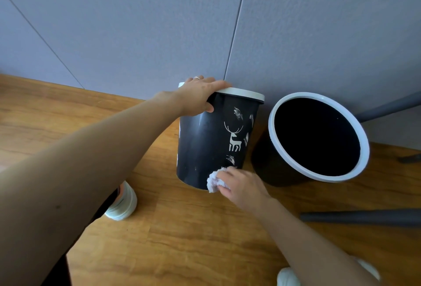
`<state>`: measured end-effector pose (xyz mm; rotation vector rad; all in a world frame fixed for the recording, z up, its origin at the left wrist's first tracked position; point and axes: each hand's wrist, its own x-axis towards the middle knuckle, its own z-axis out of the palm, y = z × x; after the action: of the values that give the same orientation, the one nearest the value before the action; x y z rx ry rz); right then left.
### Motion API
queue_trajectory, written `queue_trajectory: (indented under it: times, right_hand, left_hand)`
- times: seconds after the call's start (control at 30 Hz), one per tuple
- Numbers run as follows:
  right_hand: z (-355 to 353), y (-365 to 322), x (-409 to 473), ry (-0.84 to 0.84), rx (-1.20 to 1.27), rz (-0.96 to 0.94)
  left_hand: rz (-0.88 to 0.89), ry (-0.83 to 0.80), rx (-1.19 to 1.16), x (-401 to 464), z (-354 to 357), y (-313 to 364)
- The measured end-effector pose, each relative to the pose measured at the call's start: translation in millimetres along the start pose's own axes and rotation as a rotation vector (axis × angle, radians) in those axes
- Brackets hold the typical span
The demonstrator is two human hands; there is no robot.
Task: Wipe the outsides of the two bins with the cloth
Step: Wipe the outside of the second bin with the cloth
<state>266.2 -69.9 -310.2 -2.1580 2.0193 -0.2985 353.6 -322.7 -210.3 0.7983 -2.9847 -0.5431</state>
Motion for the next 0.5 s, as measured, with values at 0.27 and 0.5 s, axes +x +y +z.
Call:
queue_trajectory:
  times: [0.27, 0.5]
  right_hand:
    - [-27.5, 1.8, 45.0, 0.325, -0.063, 0.125]
    - [-0.6, -7.8, 4.2, 0.103, -0.144, -0.049]
  left_hand:
    - [0.018, 0.023, 0.037, 5.1, 4.8, 2.9]
    - [0.027, 0.021, 0.056, 6.1, 5.7, 2.8]
